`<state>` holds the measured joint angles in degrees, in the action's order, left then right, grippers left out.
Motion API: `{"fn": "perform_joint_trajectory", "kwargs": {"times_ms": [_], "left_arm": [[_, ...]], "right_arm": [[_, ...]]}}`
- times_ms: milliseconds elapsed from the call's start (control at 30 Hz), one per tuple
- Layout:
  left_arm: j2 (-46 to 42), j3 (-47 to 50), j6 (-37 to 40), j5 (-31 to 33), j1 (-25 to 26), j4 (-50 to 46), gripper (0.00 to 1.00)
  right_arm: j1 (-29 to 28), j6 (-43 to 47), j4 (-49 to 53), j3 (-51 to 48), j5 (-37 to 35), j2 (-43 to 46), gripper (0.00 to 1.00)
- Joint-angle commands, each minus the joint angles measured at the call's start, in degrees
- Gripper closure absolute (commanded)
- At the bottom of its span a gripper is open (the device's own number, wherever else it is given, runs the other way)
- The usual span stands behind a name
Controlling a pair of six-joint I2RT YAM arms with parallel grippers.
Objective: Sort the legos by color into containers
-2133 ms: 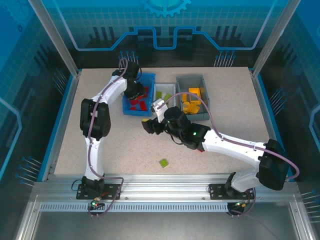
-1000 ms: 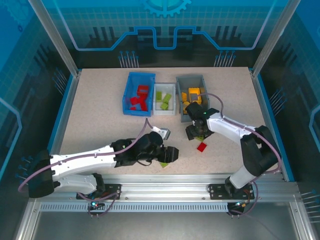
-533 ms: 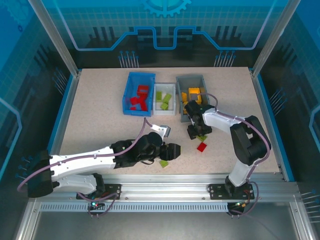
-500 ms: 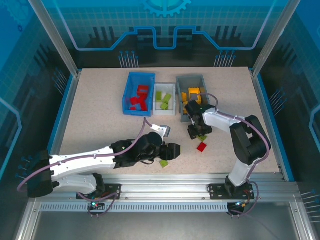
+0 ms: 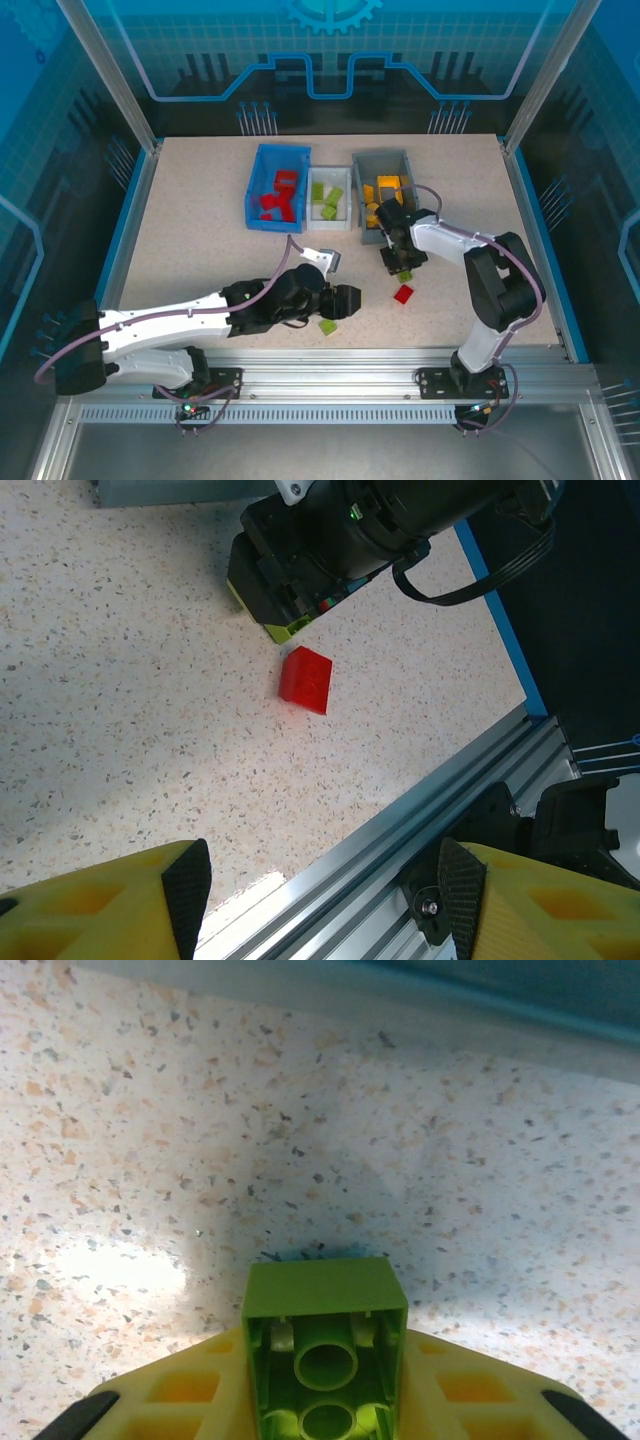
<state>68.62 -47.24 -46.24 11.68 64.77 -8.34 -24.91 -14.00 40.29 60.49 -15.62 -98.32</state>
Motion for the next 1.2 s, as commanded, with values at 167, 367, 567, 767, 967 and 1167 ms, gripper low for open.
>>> {"fn": "perform_joint_trajectory", "kwargs": {"times_ms": [167, 367, 567, 767, 967, 1167], "left_arm": [[-3.03, -8.52, 0.84, 4.5, -5.2, -13.13, 0.34], [-7.62, -11.96, 3.24, 0.79, -18.29, -21.37, 0.31], [-6.11, -14.87, 5.73, -6.37, -29.54, -23.1, 0.3], [-4.59, -15.33, 5.22, -8.3, -31.51, -20.26, 0.31], [-1.55, -15.48, 5.32, -10.47, -31.91, -16.79, 0.31], [2.1, -17.88, 5.46, -12.02, -32.13, -15.22, 0.31]], "right_arm": [[-4.99, -2.35, 1.02, 2.06, -5.93, 14.55, 0.71], [-14.41, -7.34, 1.34, 13.76, -3.47, 10.37, 0.71], [-16.44, -10.69, 1.37, 33.19, -7.99, -6.77, 0.71], [-13.39, -13.06, 1.35, 50.8, -9.02, -22.98, 0.71], [-10.22, -12.81, 7.51, 68.86, -8.62, -37.86, 0.71], [-8.24, -13.63, 14.61, 82.06, -5.98, -47.58, 0.66]]}}
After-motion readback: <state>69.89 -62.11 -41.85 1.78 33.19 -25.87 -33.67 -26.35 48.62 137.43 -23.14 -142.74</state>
